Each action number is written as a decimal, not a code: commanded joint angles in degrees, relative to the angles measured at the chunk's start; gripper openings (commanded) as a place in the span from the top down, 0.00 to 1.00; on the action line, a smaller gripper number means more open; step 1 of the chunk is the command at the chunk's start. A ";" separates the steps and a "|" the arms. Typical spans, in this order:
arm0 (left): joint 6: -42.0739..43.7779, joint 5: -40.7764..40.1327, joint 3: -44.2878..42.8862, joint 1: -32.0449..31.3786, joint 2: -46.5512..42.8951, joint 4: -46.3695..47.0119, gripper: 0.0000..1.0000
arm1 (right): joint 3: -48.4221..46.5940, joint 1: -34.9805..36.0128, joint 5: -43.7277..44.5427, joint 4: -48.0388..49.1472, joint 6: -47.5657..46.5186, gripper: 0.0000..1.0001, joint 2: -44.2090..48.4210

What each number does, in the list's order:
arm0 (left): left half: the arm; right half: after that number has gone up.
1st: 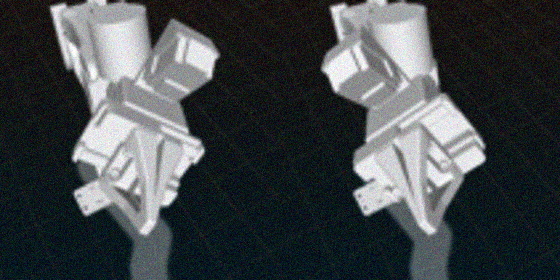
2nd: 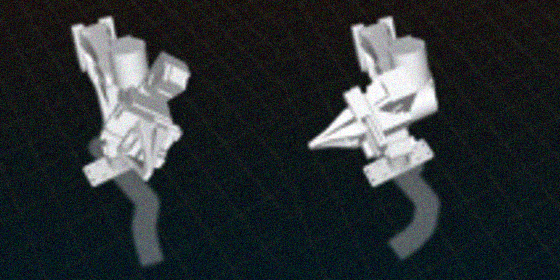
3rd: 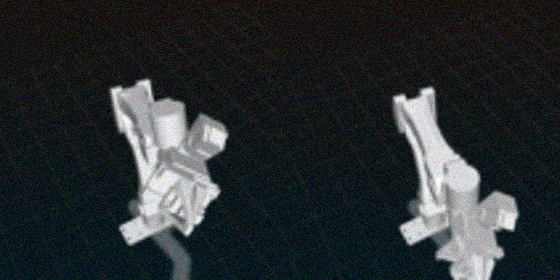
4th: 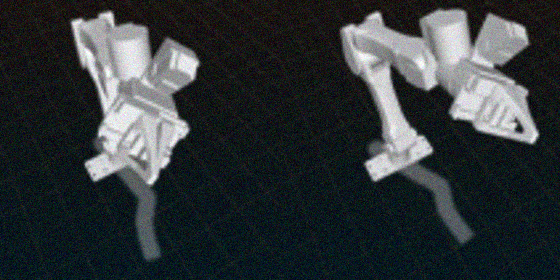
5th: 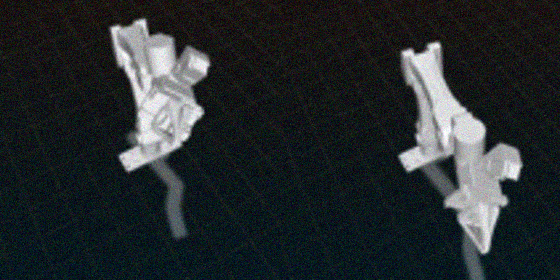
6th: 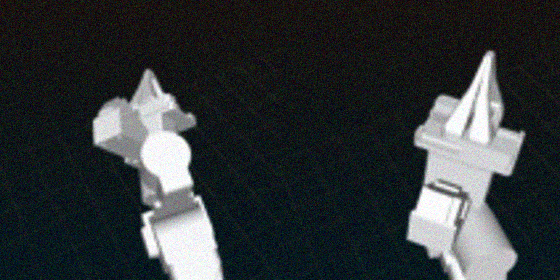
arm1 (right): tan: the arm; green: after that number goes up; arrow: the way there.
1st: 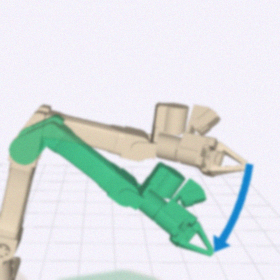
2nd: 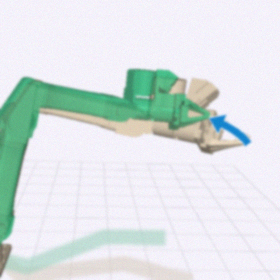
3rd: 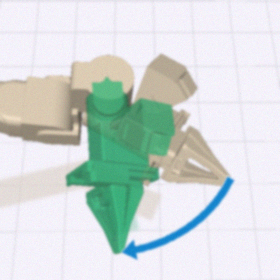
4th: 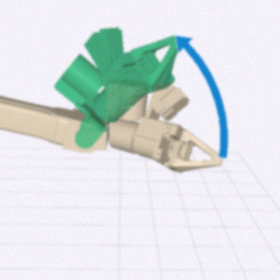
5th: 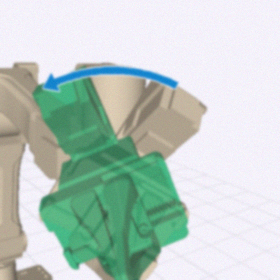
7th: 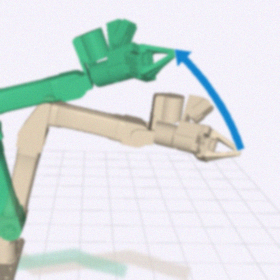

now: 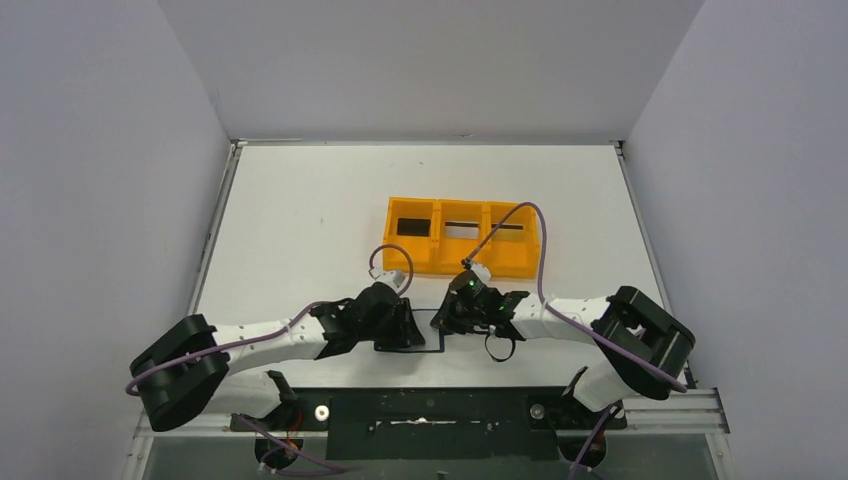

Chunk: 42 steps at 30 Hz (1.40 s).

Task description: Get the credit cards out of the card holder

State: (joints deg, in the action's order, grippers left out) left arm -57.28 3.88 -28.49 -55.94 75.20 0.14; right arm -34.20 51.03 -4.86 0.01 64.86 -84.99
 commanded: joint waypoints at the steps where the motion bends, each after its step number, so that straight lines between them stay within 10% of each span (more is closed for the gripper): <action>1: 1.97 -7.43 -4.59 -0.09 -7.16 -8.94 0.64 | 1.13 -0.22 1.65 -0.71 0.58 0.88 -0.33; 7: 1.26 -13.25 -3.94 2.02 -12.72 -16.72 0.48 | 1.92 0.15 1.89 -0.55 1.30 0.88 -0.10; 42: 1.63 -3.51 -2.88 2.59 -8.11 -4.24 0.47 | 1.62 0.29 1.38 0.70 1.56 0.87 -0.99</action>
State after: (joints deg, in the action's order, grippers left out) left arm -56.45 -2.90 -31.09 -53.52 68.25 -11.73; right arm -33.56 51.03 -4.80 1.17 66.72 -84.97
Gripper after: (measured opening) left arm 0.525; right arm 0.127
